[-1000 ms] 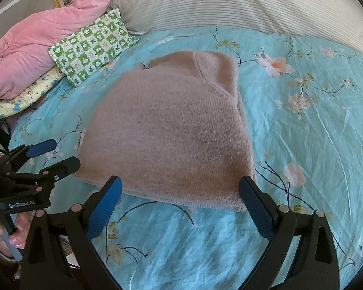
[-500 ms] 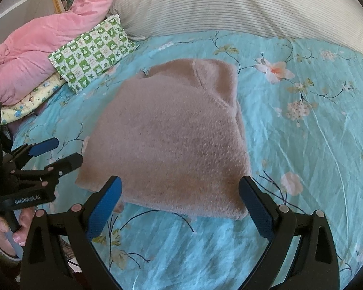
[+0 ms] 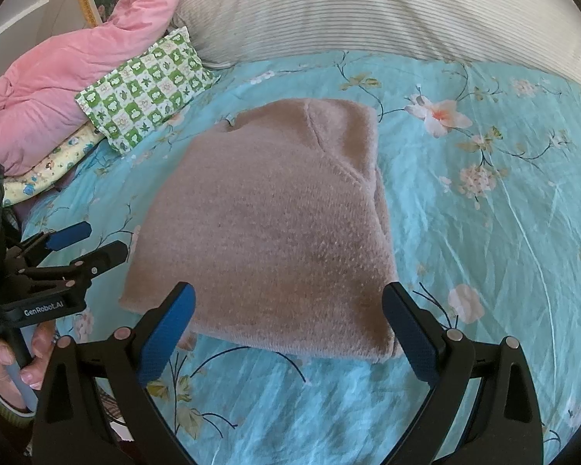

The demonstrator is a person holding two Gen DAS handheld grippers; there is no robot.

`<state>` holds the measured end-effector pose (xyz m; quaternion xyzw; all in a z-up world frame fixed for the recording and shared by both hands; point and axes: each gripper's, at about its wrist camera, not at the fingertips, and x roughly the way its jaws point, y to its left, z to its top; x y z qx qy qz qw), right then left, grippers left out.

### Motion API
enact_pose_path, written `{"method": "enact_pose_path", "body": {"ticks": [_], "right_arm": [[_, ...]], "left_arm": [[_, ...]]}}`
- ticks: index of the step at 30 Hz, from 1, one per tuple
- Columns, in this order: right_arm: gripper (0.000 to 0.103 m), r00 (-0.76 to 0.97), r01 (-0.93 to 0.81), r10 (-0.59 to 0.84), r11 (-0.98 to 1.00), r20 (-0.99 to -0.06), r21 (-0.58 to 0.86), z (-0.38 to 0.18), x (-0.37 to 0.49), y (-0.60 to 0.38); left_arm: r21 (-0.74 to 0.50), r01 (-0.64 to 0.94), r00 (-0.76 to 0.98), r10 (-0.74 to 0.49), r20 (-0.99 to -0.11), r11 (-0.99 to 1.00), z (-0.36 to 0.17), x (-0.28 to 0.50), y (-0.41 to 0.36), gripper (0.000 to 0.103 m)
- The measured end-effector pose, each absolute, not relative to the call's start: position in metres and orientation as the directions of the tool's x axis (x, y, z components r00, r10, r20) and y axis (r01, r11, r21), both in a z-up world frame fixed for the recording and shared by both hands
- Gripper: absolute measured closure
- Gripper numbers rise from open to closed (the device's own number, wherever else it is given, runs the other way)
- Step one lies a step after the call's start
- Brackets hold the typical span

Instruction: Fold small clothes

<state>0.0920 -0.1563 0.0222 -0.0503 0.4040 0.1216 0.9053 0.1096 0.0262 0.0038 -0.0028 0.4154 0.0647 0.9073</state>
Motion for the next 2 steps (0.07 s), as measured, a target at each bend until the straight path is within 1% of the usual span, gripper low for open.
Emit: {"method": "enact_pose_path", "body": {"ticks": [2], "right_arm": [[0.006, 0.646, -0.261, 0.182, 0.965, -0.741, 0.009, 0.0235, 0.0924, -0.1572]], "left_arm": [[0.049, -0.119, 0.645, 0.114, -0.756, 0.992, 0.0034, 0.11, 0.0253, 0.012]]}}
